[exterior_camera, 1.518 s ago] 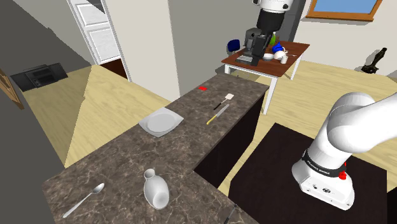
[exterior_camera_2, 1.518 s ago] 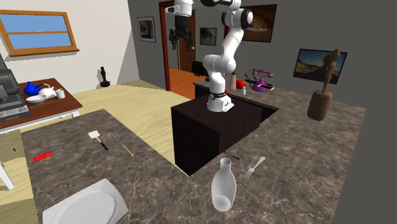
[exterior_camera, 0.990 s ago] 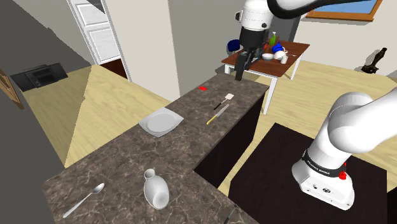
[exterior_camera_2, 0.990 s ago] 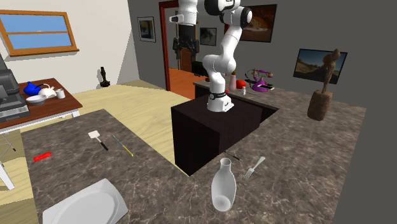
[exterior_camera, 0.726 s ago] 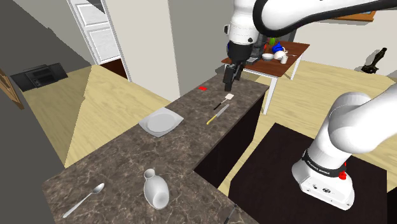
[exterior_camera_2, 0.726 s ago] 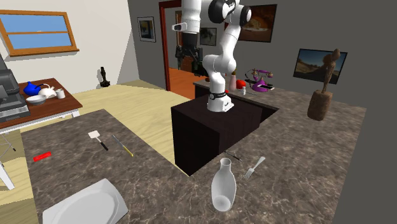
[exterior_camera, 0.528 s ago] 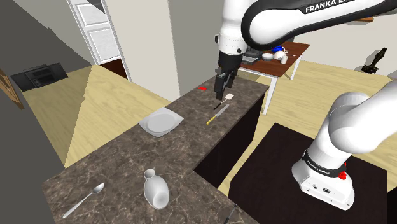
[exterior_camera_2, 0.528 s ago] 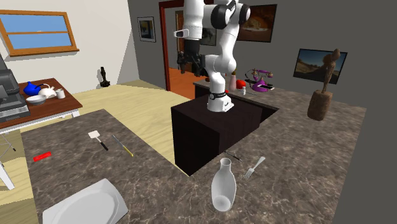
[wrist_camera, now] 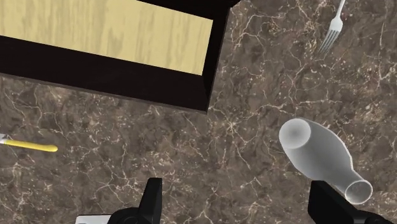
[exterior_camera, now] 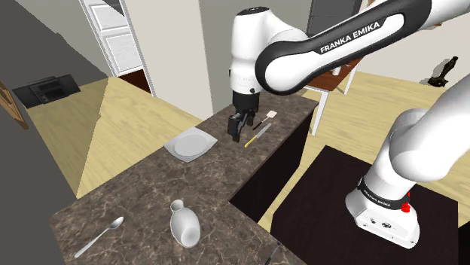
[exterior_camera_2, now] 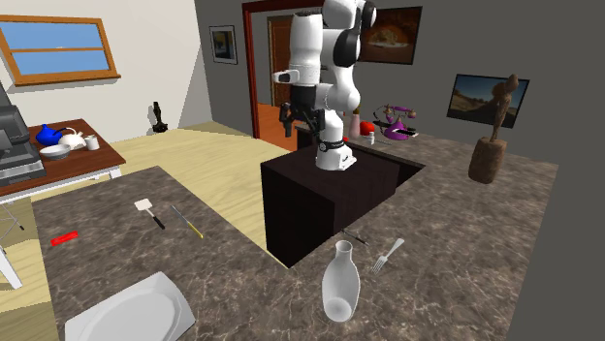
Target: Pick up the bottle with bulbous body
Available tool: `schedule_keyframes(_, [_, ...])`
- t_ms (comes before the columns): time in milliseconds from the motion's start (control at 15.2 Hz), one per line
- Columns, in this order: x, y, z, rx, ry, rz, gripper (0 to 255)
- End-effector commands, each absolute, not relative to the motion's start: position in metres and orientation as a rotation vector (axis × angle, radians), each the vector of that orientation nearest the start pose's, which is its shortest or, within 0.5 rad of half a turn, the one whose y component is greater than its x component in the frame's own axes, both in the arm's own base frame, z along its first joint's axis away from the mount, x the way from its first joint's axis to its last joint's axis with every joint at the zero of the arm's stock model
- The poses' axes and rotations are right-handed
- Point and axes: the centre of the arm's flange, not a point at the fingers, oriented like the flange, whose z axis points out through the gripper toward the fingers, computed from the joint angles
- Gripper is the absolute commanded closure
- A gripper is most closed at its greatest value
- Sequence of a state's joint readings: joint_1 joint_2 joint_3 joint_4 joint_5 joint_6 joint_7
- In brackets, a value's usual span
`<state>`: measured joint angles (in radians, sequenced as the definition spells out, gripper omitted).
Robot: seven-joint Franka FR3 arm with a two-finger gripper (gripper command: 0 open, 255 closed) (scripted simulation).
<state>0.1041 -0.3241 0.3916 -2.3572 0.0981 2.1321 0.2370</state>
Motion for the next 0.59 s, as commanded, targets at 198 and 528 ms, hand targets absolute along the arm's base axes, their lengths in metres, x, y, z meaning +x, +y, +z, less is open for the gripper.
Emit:
schedule_keyframes(198, [0.420, 0.280, 0.414, -3.127, -0.304, -0.127, 0])
schedule_keyframes(528, [0.440, 0.330, 0.377, -3.125, -0.302, -0.116, 0])
